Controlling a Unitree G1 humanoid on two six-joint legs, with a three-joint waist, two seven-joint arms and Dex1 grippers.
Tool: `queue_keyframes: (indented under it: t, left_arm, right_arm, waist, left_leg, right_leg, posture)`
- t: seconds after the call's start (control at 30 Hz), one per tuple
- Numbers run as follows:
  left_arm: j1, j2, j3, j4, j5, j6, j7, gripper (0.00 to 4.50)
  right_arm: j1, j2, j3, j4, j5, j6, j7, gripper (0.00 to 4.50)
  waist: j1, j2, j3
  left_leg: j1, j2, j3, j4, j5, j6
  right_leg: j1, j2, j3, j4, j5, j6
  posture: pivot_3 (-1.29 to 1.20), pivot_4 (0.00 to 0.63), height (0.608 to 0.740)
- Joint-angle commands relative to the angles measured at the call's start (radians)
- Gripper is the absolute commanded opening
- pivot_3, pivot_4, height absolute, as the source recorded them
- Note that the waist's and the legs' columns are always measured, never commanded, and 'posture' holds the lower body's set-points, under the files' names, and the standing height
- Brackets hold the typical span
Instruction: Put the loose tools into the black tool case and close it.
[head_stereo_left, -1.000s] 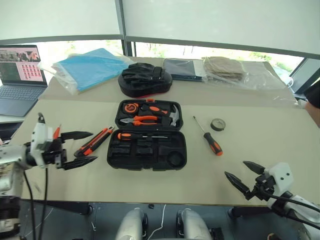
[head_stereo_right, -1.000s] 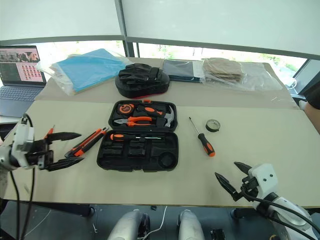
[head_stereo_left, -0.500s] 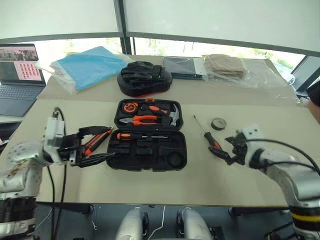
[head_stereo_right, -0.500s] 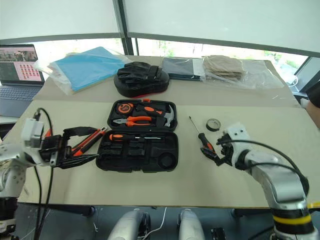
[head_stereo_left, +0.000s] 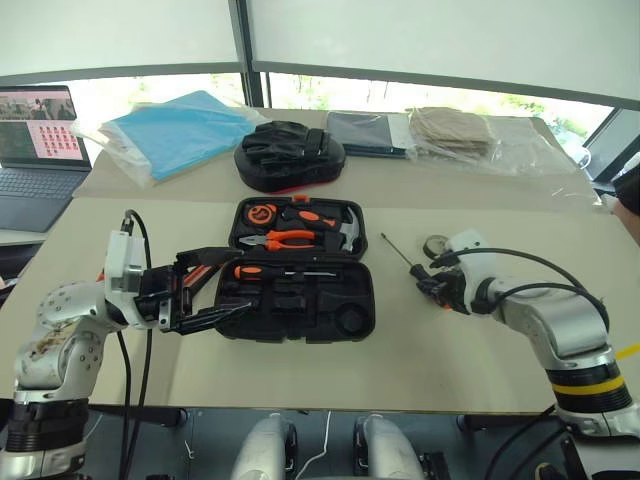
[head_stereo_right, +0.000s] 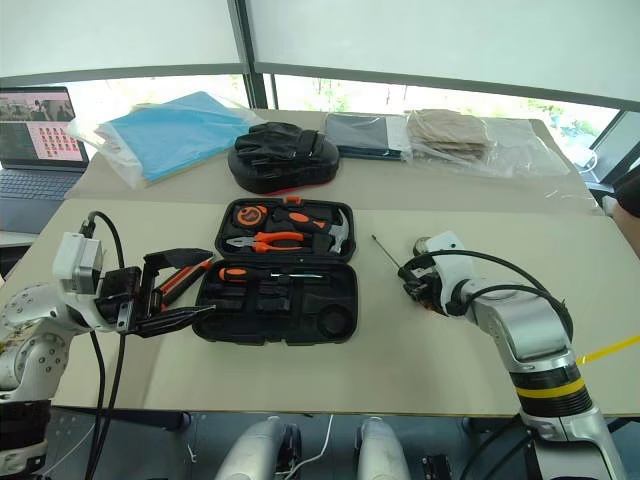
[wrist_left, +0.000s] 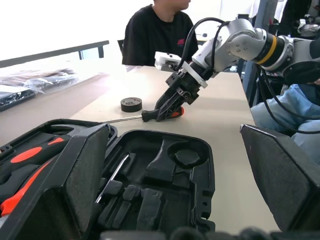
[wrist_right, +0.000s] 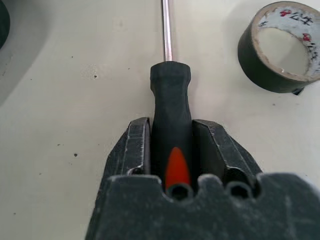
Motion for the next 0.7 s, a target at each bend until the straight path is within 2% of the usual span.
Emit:
queue_keyframes:
  t: [0.03, 0.13, 0.2, 0.3, 0.4, 0.47, 0.53, 0.7]
  left_arm:
    - [0.024, 0.013, 0.063, -0.004, -0.008, -0.020, 0.013, 4.50]
    - [0.067, 0.030, 0.110, 0.043, 0.022, -0.058, 0.000, 4.50]
    - [0.099, 0.043, 0.130, 0.088, 0.057, -0.102, -0.020, 4.50]
    - [0.157, 0.077, 0.153, 0.192, 0.126, -0.201, -0.075, 4.50]
    - [0.179, 0.092, 0.164, 0.241, 0.148, -0.253, -0.098, 4.50]
    - [0.201, 0.101, 0.175, 0.247, 0.149, -0.259, -0.107, 4.50]
    - [0.212, 0.105, 0.178, 0.241, 0.143, -0.252, -0.110, 4.50]
    - [0.252, 0.099, 0.183, 0.180, 0.127, -0.230, -0.090, 4.50]
  right_arm:
    - [0.046, -0.035, -0.110, -0.139, 0.071, -0.137, 0.119, 1.00]
    - [0.058, -0.068, -0.138, -0.190, 0.086, -0.269, 0.212, 1.00]
    - [0.031, -0.087, -0.092, -0.192, 0.067, -0.403, 0.305, 1.00]
    - [-0.135, -0.045, 0.106, -0.109, -0.005, -0.548, 0.436, 1.00]
    - [-0.254, 0.002, 0.241, -0.006, -0.082, -0.599, 0.491, 1.00]
    - [-0.372, 0.047, 0.378, 0.108, -0.163, -0.658, 0.581, 1.00]
    - [-0.451, 0.079, 0.453, 0.196, -0.218, -0.682, 0.624, 1.00]
    - [-0.570, 0.144, 0.556, 0.367, -0.316, -0.637, 0.667, 1.00]
  waist:
    - [0.000, 0.000, 0.000]
    - [-0.005, 0.000, 0.000]
    - [-0.010, 0.000, 0.000]
    - [-0.025, 0.000, 0.000]
    - [-0.030, 0.000, 0.001]
    - [-0.027, 0.000, 0.001]
    - [-0.024, 0.000, 0.001]
    - [-0.021, 0.000, 0.001]
  left_leg:
    - [0.000, 0.000, 0.000, 0.000, 0.000, 0.000]
    - [0.000, 0.000, 0.000, 0.000, 0.000, 0.000]
    - [0.001, 0.001, 0.001, 0.000, 0.000, 0.000]
    - [0.002, 0.001, 0.002, 0.000, 0.000, 0.000]
    - [0.004, 0.003, 0.003, -0.001, 0.000, -0.001]
    - [0.005, 0.004, 0.003, -0.001, 0.001, -0.001]
    - [0.004, 0.003, 0.005, -0.001, 0.001, -0.001]
    - [0.000, 0.001, 0.003, 0.000, 0.000, 0.000]
  right_leg:
    - [0.000, 0.000, 0.000, 0.000, 0.000, 0.000]
    - [0.000, 0.000, 0.000, 0.000, 0.000, 0.000]
    - [0.000, 0.001, 0.001, 0.000, -0.001, 0.002]
    - [-0.001, 0.002, 0.002, 0.000, -0.004, 0.006]
    - [-0.001, 0.003, 0.002, 0.001, -0.003, 0.004]
    - [-0.001, 0.003, 0.002, 0.001, -0.002, 0.001]
    - [-0.003, 0.000, 0.002, 0.001, 0.001, -0.004]
    - [-0.004, -0.002, 0.000, 0.001, 0.002, -0.003]
  posture:
    - [0.00, 0.150, 0.740]
    - [0.00, 0.150, 0.740]
    - [0.00, 0.150, 0.740]
    - [0.00, 0.150, 0.740]
    - [0.00, 0.150, 0.740]
    - [0.00, 0.150, 0.740]
    - [0.00, 0.150, 0.740]
    - [0.00, 0.150, 0.740]
